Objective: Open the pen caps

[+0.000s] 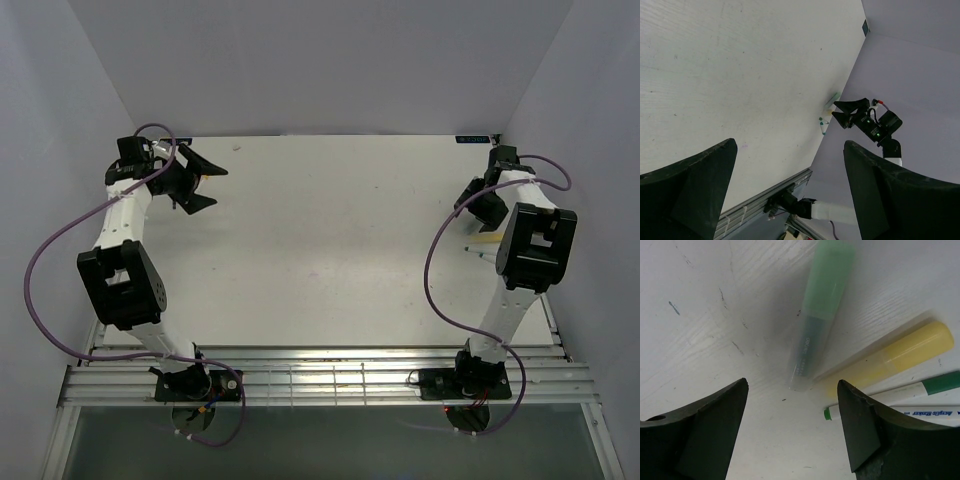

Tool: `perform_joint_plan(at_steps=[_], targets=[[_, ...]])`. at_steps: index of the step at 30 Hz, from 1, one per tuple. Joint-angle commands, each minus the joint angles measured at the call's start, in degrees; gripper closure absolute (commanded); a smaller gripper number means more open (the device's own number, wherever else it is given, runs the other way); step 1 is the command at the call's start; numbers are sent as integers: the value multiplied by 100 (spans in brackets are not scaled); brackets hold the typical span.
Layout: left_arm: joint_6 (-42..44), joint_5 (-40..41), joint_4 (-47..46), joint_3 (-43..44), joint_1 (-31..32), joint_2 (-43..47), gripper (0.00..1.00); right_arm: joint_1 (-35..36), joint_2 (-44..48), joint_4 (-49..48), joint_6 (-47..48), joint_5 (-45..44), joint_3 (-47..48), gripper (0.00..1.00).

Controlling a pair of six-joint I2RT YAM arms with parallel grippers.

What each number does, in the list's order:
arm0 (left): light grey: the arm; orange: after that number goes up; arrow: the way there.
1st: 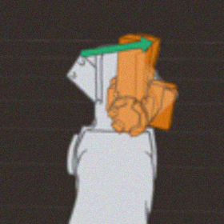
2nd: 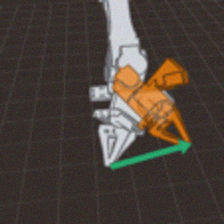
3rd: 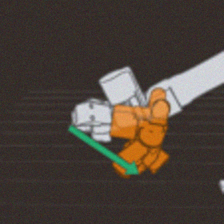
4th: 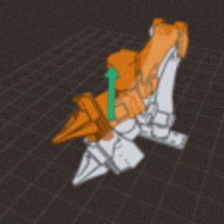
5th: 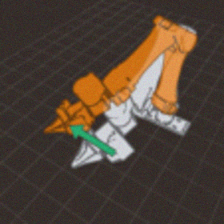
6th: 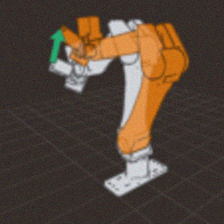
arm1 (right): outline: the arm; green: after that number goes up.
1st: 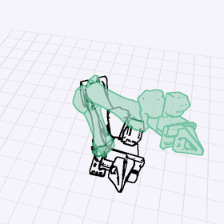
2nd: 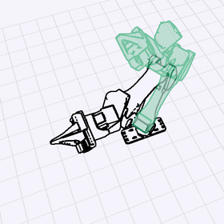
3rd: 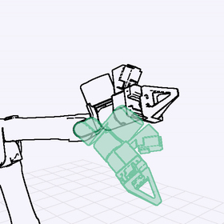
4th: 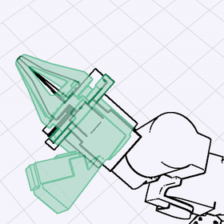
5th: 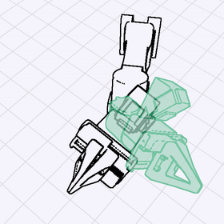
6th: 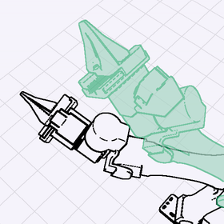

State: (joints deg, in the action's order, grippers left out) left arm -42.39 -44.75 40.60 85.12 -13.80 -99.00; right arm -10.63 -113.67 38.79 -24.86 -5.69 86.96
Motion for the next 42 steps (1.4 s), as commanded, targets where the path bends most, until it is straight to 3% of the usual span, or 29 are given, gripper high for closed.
perform_joint_plan(at_steps=[1,4,10,16,19,20,22,25,26,28,32,35,39,42], targets=[[240,70,359,276,-8,276,2,44,-147,-239,166,-257,348,22],[538,265,658,531,0,267,2,96,-366,-240,183,-335,497,23],[838,1161,1387,1198,53,215,2,210,-639,-240,183,-538,515,37],[1083,739,2426,1841,97,-366,2,395,-745,-249,184,-599,392,43],[1093,1055,2391,1929,115,-59,2,457,-815,-266,192,-582,375,54],[1084,1091,2409,1947,106,-23,2,466,-850,-258,192,-573,366,71],[1023,952,2496,1930,115,-14,2,527,-859,-257,236,-486,366,88],[1215,924,2471,2086,342,-31,2,894,-815,-214,516,-476,567,92],[1416,1064,2462,2227,691,-40,2,1018,-719,-161,552,-468,690,92],[1418,1441,2497,2561,1053,-162,2,1440,-552,-143,483,-179,656,92],[918,1399,2514,2369,1660,-409,2,2222,-17,15,456,454,402,92],[768,1382,2199,2167,1985,-296,2,2715,457,-64,640,1525,95,92],[294,1162,1119,1245,2215,100,2,2988,1529,-800,614,3419,-1213,92],[249,1546,1011,945,2574,205,2,3093,2488,-1495,526,4091,-2339,92]])
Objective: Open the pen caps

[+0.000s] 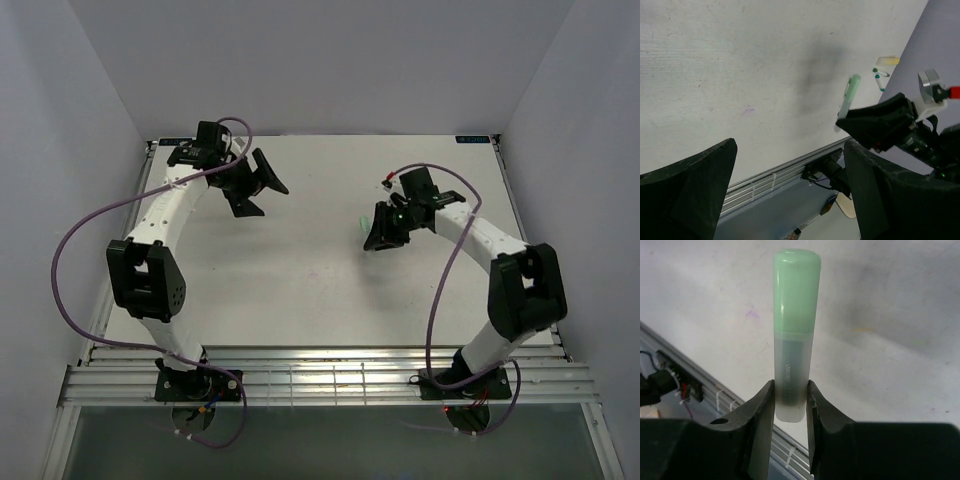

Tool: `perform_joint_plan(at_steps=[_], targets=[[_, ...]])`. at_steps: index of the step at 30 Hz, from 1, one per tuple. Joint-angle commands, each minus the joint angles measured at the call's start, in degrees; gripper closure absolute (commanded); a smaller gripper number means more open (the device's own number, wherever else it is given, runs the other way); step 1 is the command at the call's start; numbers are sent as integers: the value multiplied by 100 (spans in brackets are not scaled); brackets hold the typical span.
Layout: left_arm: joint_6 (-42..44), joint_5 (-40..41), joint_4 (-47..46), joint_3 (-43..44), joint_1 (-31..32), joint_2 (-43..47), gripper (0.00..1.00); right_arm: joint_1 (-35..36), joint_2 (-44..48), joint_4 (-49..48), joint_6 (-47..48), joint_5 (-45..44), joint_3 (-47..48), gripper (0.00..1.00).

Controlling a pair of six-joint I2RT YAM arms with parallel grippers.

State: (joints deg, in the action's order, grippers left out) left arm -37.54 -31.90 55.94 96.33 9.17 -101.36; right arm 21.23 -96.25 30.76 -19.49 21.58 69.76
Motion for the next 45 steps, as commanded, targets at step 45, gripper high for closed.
perform_joint_plan(at_steps=[45], targets=[[-1063,422,-2457,-1864,2142,803,28,1005,1134,-1450,-811,1779,-551,92]])
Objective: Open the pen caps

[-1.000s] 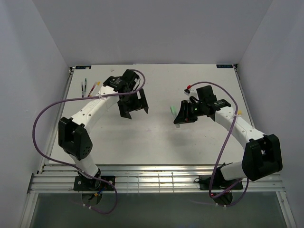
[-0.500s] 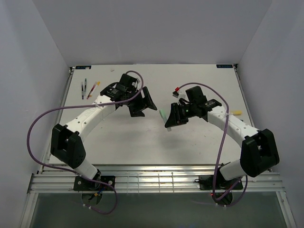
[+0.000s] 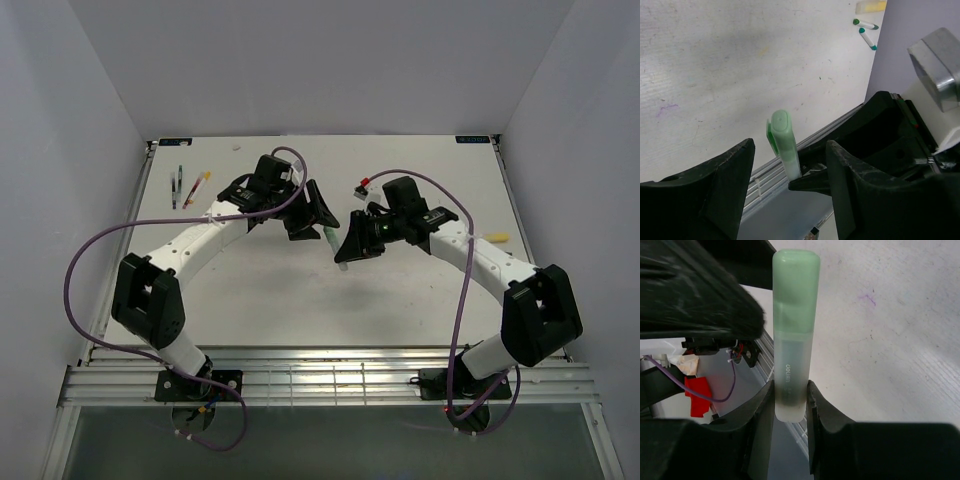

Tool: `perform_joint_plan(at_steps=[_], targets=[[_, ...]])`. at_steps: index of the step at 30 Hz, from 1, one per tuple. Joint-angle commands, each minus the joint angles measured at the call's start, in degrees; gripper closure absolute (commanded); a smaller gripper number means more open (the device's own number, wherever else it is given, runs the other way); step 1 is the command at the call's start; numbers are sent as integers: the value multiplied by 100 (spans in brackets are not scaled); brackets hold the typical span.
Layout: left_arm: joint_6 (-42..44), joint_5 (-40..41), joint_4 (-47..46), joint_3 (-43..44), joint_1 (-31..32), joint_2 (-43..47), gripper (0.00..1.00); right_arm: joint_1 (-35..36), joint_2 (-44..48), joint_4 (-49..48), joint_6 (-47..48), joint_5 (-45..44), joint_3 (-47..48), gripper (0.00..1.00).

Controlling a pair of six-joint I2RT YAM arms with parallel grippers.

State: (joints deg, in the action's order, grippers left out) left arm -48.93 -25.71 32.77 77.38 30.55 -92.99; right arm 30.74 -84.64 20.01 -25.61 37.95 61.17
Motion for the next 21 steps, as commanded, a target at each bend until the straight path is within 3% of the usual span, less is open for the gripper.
perform_joint_plan(at_steps=[1,7,15,20,21], targets=[[111,-206,-140,40,4,-44,32,55,-52,-401,-225,133,317,92],[278,-259,-96,154,4,-237,39,116,-149,-507,-331,89,431,92],[507,-215,150,488,-13,-422,68,195,-176,-507,-384,10,449,92],[551,-153,247,567,-92,-448,79,292,-149,-481,-375,-42,326,92],[542,-162,264,576,-110,-448,88,301,-132,-463,-358,-86,291,92]])
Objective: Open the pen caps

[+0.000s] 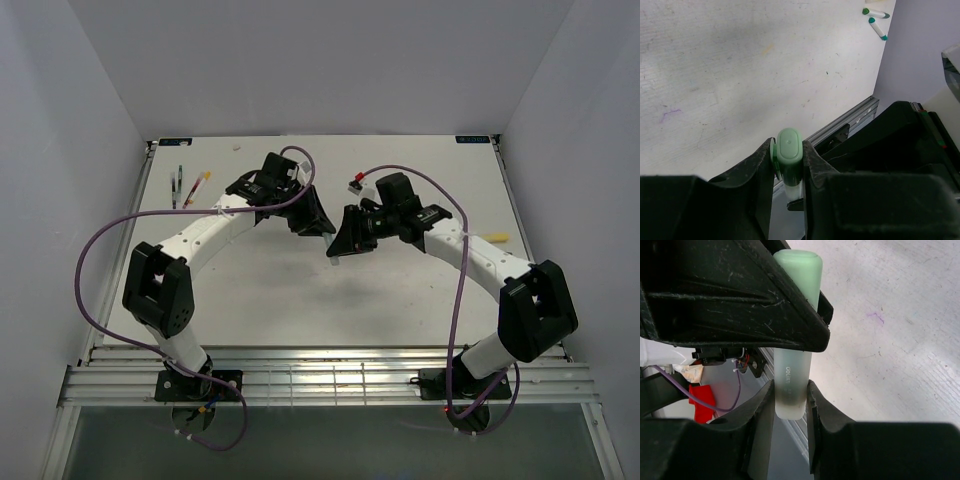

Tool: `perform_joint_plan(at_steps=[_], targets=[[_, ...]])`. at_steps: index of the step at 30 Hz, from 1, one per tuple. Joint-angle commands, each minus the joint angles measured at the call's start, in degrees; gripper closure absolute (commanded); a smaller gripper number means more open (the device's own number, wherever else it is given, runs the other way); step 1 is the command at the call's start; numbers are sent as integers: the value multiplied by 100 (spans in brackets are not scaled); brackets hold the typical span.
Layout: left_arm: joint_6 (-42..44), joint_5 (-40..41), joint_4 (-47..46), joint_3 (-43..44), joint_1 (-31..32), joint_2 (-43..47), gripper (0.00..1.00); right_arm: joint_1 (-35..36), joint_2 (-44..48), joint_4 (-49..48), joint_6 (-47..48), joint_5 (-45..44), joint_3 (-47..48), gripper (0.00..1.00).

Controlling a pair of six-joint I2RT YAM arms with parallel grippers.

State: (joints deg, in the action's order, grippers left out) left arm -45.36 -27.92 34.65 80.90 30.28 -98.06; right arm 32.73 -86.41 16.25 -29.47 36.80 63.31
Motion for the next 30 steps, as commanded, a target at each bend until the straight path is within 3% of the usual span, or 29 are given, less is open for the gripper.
perform_joint_plan(at_steps=[1,5,9,11,13,14,15,20,25,27,28,29,30], targets=[[186,68,77,242,-101,59,97,128,72,-70,29,-5,59,92],[-24,208,190,303,-145,41,100,356,54,813,353,-821,356,92],[-534,349,183,225,-321,59,100,681,-77,1896,846,-2900,928,92],[-675,340,16,180,-435,85,100,700,-104,2013,926,-3012,894,92],[-649,253,-353,163,-505,129,100,700,-25,1629,1101,-2181,728,92],[-571,183,-720,84,-523,147,100,691,1,1383,1093,-1185,501,92],[-535,112,-932,14,-541,190,100,691,45,1102,1015,-722,350,92],[-570,-354,-2180,-663,-690,647,100,656,397,-1480,-318,1562,-502,92],[-579,-337,-2279,-988,-743,788,100,533,362,-1941,-594,1717,-793,92],[-605,-118,-2148,-1006,-752,858,100,524,336,-1532,-386,1280,-776,92],[-649,22,-2017,-963,-769,885,100,576,309,-841,-62,729,-419,92],[-710,189,-1606,-919,-778,894,100,646,257,532,290,-555,-146,92],[-789,469,-1393,-866,-796,877,100,751,82,1163,885,-1247,161,92]])
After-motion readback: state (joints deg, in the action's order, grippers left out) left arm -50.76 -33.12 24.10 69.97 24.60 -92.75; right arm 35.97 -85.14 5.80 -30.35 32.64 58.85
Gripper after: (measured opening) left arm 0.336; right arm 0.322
